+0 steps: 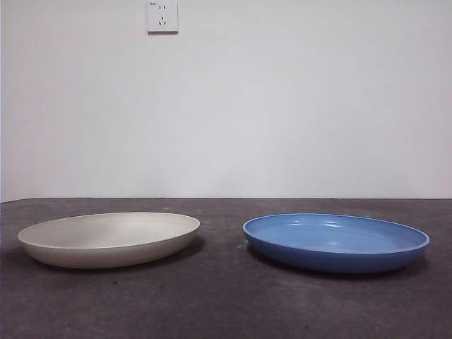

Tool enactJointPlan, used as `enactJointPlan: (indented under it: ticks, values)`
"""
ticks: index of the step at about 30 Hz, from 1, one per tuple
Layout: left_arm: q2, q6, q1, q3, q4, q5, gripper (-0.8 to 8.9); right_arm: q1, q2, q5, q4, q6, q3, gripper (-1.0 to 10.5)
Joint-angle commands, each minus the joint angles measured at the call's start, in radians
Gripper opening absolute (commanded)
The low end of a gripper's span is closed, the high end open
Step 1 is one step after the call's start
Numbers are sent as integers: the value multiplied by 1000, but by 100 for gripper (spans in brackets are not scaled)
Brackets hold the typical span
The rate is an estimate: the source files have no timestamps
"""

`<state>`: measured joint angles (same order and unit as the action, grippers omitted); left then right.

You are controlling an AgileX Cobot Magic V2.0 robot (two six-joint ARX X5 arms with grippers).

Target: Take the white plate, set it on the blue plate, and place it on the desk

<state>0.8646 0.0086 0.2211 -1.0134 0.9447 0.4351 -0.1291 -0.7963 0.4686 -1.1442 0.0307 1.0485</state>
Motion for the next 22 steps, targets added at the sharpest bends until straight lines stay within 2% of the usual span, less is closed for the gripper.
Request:
enactJointPlan:
  ticks: [1, 5, 22]
  values:
    - [47, -28, 3, -22, -39, -62, 438, -2, -6, 2, 7, 13, 19, 384]
    - [140, -48, 3, -22, -102, -151, 437, -2, -6, 2, 11, 13, 19, 384]
    - [601, -55, 0, -24, -333, -340, 436, -2, -6, 2, 14, 13, 19, 384]
